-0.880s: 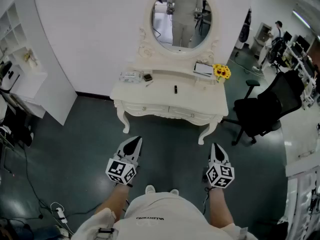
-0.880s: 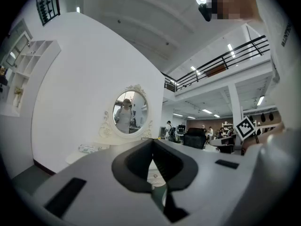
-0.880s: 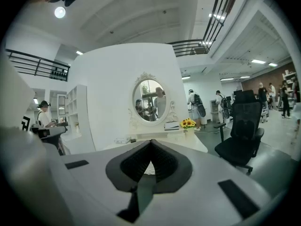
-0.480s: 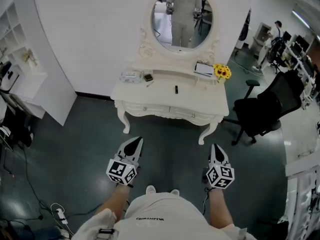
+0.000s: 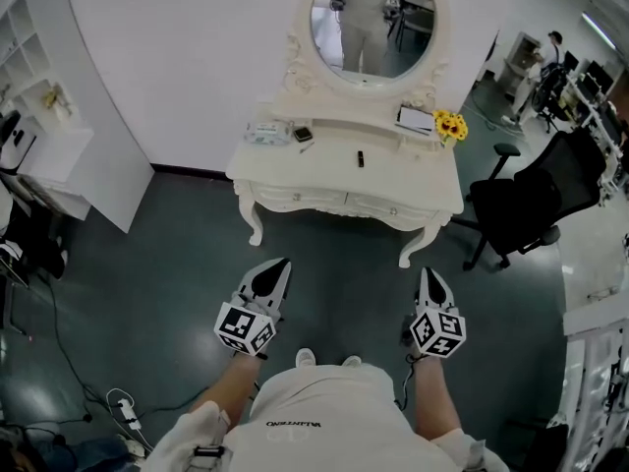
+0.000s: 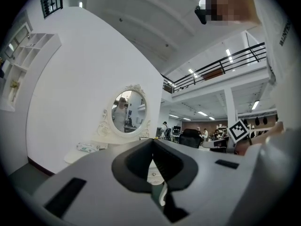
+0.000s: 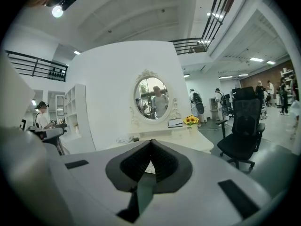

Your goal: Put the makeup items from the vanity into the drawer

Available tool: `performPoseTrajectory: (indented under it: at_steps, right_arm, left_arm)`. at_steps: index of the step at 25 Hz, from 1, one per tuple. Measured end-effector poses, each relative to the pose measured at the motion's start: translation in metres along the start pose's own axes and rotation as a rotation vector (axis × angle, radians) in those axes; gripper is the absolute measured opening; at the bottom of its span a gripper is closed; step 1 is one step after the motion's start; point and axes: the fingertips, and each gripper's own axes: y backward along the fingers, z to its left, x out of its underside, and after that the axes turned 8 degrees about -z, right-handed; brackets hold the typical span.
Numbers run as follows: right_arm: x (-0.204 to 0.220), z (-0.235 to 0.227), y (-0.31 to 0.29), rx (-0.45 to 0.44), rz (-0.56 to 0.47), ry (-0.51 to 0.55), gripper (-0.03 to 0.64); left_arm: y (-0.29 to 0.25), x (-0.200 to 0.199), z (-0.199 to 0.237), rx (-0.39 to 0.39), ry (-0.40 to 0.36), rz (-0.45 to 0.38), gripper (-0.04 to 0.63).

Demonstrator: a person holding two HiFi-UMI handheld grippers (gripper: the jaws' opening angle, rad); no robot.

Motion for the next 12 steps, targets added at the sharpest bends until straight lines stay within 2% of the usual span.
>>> performPoseTrajectory:
  at_steps: [5, 12]
  right_arm:
    - [0.014, 0.026, -0.011, -0.023, 0.025, -0.003, 0.011]
    - [0.026, 0.042, -0.032, -0.059, 0.045, -0.012, 0.011]
  left_arm:
    - [0.013, 0.011, 0.012, -0.004, 0.036, 0.034, 0.003]
    - [0.008, 0.025, 0.023, -0.015, 0.045, 0.076, 0.003]
